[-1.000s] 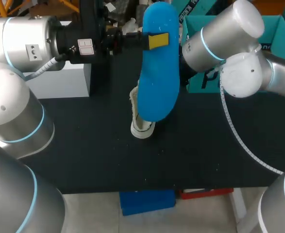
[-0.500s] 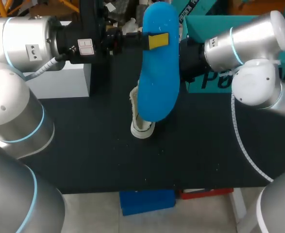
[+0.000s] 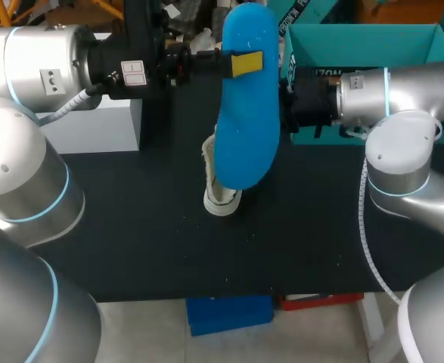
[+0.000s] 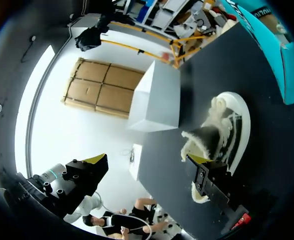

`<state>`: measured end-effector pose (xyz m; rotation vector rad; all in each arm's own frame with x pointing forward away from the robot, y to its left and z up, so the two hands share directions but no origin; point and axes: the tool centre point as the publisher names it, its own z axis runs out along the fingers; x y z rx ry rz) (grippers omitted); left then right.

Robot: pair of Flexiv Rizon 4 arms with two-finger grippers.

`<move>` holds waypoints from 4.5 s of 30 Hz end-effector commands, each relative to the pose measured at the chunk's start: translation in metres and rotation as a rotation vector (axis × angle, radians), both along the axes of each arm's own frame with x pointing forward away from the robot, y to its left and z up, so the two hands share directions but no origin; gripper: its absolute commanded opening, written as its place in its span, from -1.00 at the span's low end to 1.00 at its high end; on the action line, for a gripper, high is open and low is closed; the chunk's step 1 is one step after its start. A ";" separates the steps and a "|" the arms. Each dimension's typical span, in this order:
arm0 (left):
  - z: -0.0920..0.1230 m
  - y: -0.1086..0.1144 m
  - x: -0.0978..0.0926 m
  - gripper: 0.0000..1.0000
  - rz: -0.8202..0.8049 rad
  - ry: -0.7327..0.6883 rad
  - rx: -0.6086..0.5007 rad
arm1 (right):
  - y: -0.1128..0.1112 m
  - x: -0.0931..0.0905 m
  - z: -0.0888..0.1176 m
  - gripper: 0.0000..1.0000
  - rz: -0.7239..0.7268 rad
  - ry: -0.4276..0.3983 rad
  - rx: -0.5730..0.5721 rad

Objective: Take the shoe out of the shoebox, open the shoe tongue, remove and reinsert the insole, then place the shoe into the shoebox

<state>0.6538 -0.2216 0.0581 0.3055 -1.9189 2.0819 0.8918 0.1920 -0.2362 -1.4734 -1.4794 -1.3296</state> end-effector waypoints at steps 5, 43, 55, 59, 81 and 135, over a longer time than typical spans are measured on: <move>-0.001 -0.001 -0.001 -1.00 0.004 0.001 0.001 | -0.009 -0.006 0.005 1.00 0.031 -0.057 0.187; -0.012 0.002 0.000 -1.00 0.063 -0.398 -0.061 | -0.009 -0.007 0.007 1.00 0.028 -0.064 0.156; -0.063 0.006 0.015 -1.00 0.103 -0.591 0.057 | -0.009 -0.007 0.007 1.00 0.028 -0.064 0.156; -0.063 0.006 0.015 -1.00 0.103 -0.591 0.057 | -0.009 -0.007 0.007 1.00 0.028 -0.064 0.156; -0.141 0.022 -0.026 -1.00 0.121 -0.873 0.000 | -0.009 -0.007 0.007 1.00 0.028 -0.064 0.156; -0.289 0.035 -0.038 -1.00 -0.021 -2.024 0.105 | -0.009 -0.007 0.007 1.00 0.028 -0.064 0.156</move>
